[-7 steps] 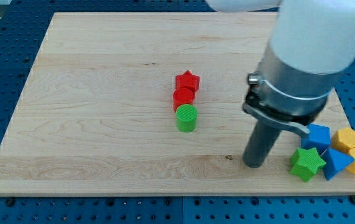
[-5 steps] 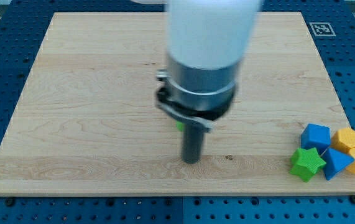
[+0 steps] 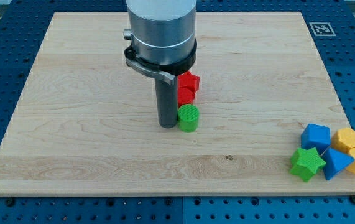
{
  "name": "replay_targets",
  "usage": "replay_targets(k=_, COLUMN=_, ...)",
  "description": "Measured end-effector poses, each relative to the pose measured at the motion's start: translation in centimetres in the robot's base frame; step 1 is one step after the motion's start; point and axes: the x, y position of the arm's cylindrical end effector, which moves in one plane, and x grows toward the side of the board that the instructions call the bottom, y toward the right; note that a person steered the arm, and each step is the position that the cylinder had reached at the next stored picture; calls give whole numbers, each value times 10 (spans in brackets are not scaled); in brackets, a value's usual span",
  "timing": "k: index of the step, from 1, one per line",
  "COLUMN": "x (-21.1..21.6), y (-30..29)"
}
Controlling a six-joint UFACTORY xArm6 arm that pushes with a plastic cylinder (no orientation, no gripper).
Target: Push the green circle to the left of the blue cube
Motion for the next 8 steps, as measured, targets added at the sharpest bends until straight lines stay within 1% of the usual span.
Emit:
replay_targets(k=1, x=0, y=17)
replay_targets(k=5, x=0, y=34)
replay_targets(k=6, x=-18, y=34)
replay_targets(k=8, x=-7, y=63)
